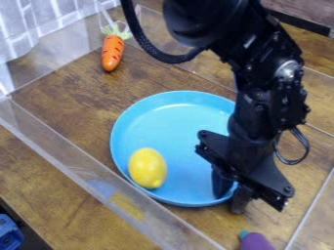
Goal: Put the purple eggplant on the blue tray
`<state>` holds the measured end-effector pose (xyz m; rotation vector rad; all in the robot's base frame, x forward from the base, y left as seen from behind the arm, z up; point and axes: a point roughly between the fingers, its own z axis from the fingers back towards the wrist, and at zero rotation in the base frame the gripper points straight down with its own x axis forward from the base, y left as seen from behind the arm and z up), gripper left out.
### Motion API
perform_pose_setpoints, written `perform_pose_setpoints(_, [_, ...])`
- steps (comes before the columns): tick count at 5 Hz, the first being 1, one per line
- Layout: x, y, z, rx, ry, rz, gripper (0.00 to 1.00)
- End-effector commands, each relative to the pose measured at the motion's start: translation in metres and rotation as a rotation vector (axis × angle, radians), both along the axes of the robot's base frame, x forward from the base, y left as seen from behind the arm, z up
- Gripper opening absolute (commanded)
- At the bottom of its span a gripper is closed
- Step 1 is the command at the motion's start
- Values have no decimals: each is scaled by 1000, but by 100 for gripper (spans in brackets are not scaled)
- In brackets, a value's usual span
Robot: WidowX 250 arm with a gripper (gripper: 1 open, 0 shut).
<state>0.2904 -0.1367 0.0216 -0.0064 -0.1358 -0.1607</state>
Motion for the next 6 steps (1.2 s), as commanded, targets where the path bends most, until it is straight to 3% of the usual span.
perform_pose_setpoints(1, [-12,-12,-4,-10,15,2,0])
perform_pose_setpoints(3, [-22,-35,-1,-15,28,-69,0])
perform_pose_setpoints(5, [-36,-48,7,-20,46,-200,0])
perform_pose_setpoints(6, [-40,-52,4,-25,52,-155,0])
